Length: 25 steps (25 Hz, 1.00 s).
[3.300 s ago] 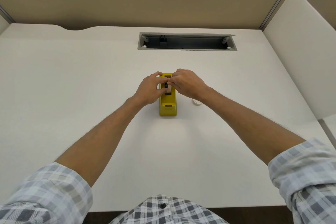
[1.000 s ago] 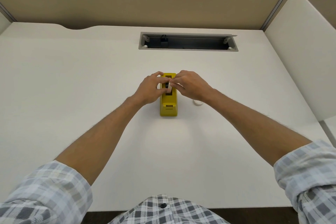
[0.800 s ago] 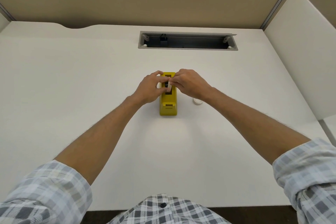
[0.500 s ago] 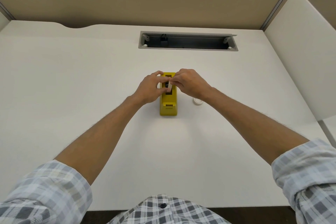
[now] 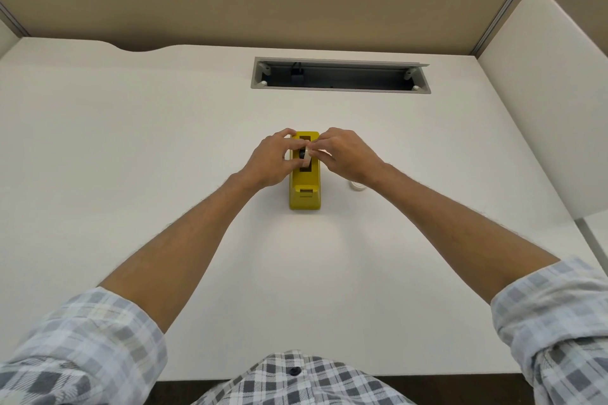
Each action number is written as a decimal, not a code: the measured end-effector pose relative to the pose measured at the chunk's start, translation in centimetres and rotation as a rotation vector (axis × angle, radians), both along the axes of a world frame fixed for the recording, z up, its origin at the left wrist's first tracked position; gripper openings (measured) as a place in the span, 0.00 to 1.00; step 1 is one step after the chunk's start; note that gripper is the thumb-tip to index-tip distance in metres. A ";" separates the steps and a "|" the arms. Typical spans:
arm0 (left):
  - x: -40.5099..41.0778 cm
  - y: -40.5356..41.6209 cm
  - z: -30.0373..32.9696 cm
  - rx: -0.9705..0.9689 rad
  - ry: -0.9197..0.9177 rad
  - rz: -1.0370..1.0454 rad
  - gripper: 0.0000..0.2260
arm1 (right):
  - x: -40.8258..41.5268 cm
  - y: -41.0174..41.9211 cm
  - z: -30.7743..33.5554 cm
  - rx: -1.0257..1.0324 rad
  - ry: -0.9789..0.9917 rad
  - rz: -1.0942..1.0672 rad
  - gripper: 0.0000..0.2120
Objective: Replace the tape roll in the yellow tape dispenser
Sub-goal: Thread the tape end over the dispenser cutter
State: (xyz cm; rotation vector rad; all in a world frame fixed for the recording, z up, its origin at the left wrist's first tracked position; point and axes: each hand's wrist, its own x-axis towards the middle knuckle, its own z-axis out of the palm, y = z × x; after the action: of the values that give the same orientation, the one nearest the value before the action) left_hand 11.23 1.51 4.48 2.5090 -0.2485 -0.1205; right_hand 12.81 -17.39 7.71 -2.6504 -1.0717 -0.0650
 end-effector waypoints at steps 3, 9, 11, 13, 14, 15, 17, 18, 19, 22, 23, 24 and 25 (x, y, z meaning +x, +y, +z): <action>0.0 0.0 0.0 -0.003 -0.005 0.001 0.18 | 0.2 0.0 0.0 0.002 -0.006 -0.003 0.12; 0.1 0.0 0.1 -0.004 -0.006 -0.002 0.18 | 0.3 0.0 0.0 0.009 -0.008 0.000 0.12; 0.1 0.0 0.1 -0.010 -0.006 0.001 0.18 | 0.2 0.1 -0.1 0.010 -0.012 -0.001 0.12; 0.1 0.0 0.0 -0.015 -0.010 -0.002 0.17 | 0.3 0.0 -0.1 0.014 -0.013 -0.004 0.12; 0.1 0.0 0.1 -0.016 -0.011 -0.003 0.17 | 0.3 0.0 -0.2 0.015 -0.015 -0.005 0.12; 0.1 0.0 0.1 -0.015 -0.010 -0.004 0.17 | 0.2 0.0 -0.2 0.017 -0.017 -0.004 0.12; 0.1 0.1 0.1 -0.017 -0.005 -0.006 0.17 | 0.0 0.0 -0.2 0.028 -0.013 -0.003 0.12; 0.1 0.1 0.2 -0.020 -0.004 -0.010 0.17 | -0.1 -0.1 -0.2 0.036 -0.011 -0.003 0.12; 0.1 0.1 0.2 -0.023 -0.006 -0.014 0.17 | -0.1 -0.1 -0.2 0.040 -0.007 -0.004 0.12; 0.1 0.1 0.2 -0.027 -0.006 -0.018 0.16 | 0.0 -0.1 -0.1 0.016 -0.001 0.002 0.12; 0.1 0.1 0.2 -0.023 -0.004 -0.018 0.17 | 0.0 0.0 -0.1 0.006 -0.007 0.007 0.12; 0.1 0.0 0.1 -0.020 -0.002 -0.016 0.17 | 0.0 0.0 -0.1 -0.001 -0.013 0.011 0.12; 0.1 0.0 0.1 -0.020 -0.002 -0.013 0.17 | 0.1 -0.1 -0.1 -0.008 -0.017 0.017 0.12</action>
State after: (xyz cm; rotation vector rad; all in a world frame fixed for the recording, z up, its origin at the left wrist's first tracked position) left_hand 11.37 1.56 4.62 2.4878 -0.2663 -0.1197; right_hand 12.88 -17.44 7.60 -2.6523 -1.1017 -0.0799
